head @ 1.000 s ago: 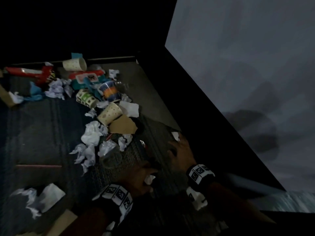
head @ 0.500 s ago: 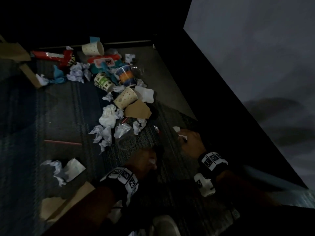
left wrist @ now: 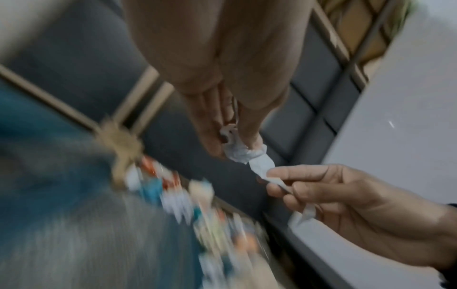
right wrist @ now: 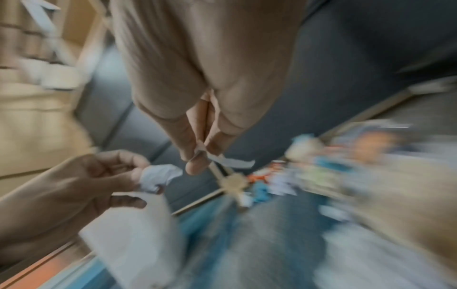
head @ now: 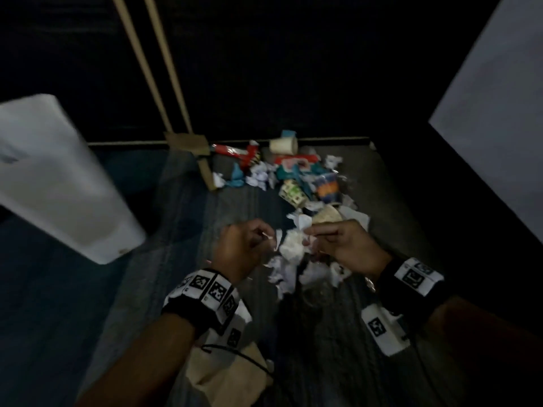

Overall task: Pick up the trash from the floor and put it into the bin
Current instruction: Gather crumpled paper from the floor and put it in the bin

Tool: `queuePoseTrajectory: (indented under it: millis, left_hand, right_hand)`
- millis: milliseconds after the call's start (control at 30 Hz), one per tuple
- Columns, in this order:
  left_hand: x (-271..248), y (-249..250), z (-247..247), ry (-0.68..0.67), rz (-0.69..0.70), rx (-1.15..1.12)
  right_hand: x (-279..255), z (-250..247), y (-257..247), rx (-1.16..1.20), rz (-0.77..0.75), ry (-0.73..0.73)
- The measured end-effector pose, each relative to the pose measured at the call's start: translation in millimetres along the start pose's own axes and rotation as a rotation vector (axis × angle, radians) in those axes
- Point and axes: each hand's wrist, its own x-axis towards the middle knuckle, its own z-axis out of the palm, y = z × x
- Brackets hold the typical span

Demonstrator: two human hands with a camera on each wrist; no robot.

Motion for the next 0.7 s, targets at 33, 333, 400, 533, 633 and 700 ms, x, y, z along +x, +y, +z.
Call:
queuePoseTrajectory:
  millis: [33,333,400,533,633,700]
  left_hand:
    - [4.7,-1.1,-19.5,0.069,-0.002,0.014]
    - [20.6,-8.2,-199.7,0.489,0.123,0.313]
    - [20.5,-10.6,-234.4,0.600,0.142,0.348]
    - [18.1,-18.4,-297.8,0.839,0.090,0.425]
    - [17.3,-33.9,-331.5,0.918,-0.009,0.458]
    - [17.8,-47.7,-343.6,0.918,-0.113,0.439]
  right_hand:
    - [15.3,8.4,-18.7,0.008,-0.033,-0.032]
    - [133.1,107.4,-154.0,-0.132,-0.278,-0.280]
    - [152.7,132.4,-177.8,-0.154,-0.316,-0.336]
    - [191.0,189.2,-220.6,-0.161,-0.429,-0.345]
    - [213.5,233.6,-251.2,-0.182,-0.500,-0.321]
    - [224.7,259.4,-268.1,-0.169,-0.471,-0.329]
